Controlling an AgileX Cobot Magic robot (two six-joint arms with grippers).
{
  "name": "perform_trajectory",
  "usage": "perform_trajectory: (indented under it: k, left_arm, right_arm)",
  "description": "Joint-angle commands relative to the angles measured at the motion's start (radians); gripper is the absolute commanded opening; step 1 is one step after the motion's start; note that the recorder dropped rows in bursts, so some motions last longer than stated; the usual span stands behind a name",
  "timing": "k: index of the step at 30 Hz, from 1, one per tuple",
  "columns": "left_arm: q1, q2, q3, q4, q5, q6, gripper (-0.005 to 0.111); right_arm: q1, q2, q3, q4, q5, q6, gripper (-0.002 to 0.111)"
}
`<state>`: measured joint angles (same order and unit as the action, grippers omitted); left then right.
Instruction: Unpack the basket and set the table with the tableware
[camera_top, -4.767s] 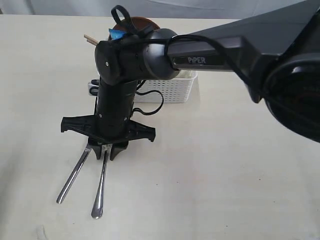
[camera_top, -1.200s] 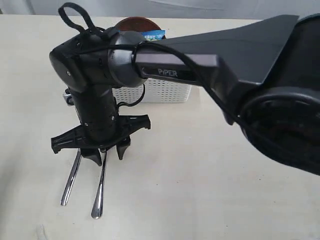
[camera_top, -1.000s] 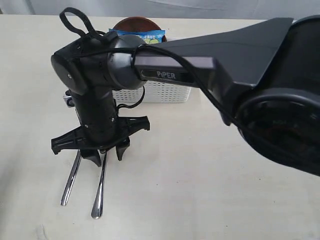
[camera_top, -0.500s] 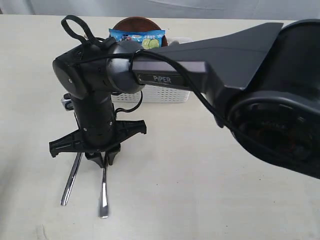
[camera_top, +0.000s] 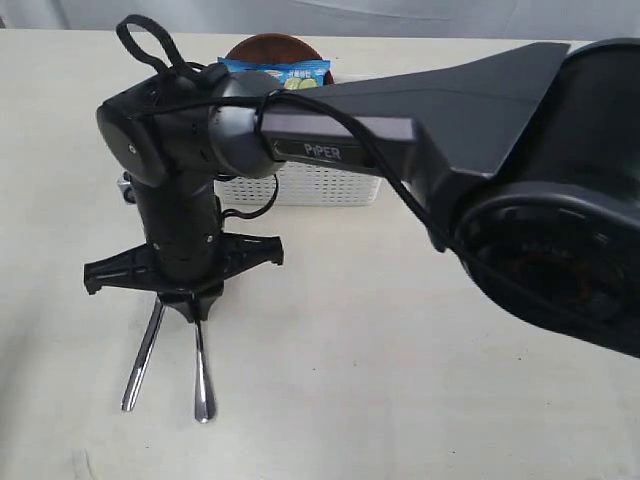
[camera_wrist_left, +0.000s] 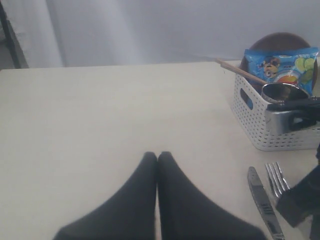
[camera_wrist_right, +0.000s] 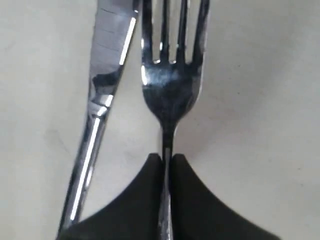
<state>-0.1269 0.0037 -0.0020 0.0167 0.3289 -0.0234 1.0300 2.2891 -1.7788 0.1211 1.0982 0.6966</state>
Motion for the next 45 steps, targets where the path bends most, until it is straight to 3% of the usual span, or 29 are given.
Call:
perform_trajectory:
  k: [1,45]
  left_arm:
    - [-0.007,-0.004,0.002,0.004,-0.006,0.000,0.000]
    - [-0.007,-0.004,0.002,-0.004,-0.006,0.000,0.000]
  right_arm:
    - [-0.004,-0.002,-0.012,0.012,-0.072,0.096,0.000]
    - [-0.017,0.019,-0.012,0.051,-0.077,0.167,0.000]
